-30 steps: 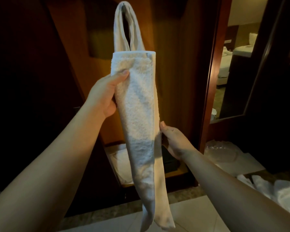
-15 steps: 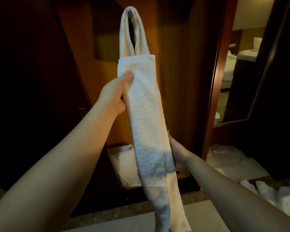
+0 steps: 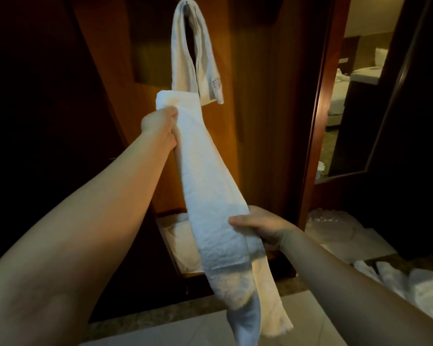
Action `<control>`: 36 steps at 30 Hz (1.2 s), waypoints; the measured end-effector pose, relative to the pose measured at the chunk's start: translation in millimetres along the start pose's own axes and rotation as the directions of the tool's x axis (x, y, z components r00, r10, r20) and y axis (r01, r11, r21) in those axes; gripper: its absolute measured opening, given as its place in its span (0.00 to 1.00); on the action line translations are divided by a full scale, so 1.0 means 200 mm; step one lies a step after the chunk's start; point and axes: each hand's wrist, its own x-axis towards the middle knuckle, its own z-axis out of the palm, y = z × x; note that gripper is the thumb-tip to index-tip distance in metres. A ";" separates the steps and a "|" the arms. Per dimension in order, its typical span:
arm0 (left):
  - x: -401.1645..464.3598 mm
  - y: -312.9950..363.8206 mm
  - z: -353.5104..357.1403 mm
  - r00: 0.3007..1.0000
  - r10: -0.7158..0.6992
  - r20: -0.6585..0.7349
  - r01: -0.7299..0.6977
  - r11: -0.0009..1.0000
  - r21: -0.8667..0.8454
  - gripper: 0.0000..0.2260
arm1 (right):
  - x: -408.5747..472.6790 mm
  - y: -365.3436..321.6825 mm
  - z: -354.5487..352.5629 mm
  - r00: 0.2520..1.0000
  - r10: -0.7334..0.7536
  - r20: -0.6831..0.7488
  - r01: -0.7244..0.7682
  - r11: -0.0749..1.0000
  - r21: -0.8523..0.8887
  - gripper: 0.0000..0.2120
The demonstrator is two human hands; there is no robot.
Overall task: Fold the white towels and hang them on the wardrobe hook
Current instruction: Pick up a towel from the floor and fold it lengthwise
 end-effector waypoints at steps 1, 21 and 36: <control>0.02 -0.01 0.01 1.000 -0.010 0.001 0.010 1.000 0.022 0.21 | -0.01 -0.03 0.01 1.000 0.001 -0.030 -0.002 1.000 -0.026 0.28; -0.40 -0.77 0.06 0.735 0.285 0.615 -0.677 0.329 0.658 0.07 | 0.08 -0.07 -0.12 0.888 -0.067 -0.455 0.264 0.885 0.384 0.57; -0.26 -0.79 0.09 0.754 0.292 0.588 -0.644 0.158 0.748 0.09 | 0.17 -0.09 -0.02 0.858 0.025 -0.514 0.207 0.898 0.389 0.30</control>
